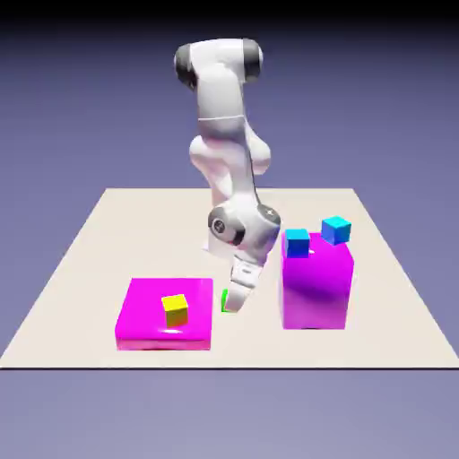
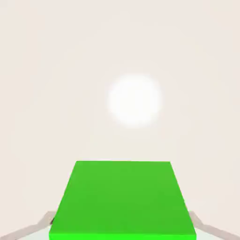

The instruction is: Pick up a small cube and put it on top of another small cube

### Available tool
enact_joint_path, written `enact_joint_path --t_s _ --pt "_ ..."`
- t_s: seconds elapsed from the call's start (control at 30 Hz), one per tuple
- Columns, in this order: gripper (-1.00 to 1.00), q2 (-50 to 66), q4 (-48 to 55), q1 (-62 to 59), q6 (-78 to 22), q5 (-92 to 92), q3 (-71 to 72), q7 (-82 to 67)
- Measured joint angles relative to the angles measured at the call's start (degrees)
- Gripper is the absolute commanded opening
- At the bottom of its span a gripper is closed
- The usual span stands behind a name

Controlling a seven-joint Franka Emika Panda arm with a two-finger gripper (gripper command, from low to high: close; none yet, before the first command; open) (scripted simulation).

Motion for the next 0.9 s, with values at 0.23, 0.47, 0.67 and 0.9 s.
enact_joint_path --t_s 0.23,0.47,0.67,0.9 --pt "-1.0 -8.19 -3.02 -1.28 -1.5 13.2 4.8 -9.88" --pt "-1.0 -5.31 9.3 7.14 -13.4 26.69 -9.76 -2.5" --pt "-1.0 -2.83 19.86 14.62 -23.6 38.23 -22.23 3.87" --pt "-1.0 0.06 32.19 23.21 -35.51 51.63 -36.77 11.35"
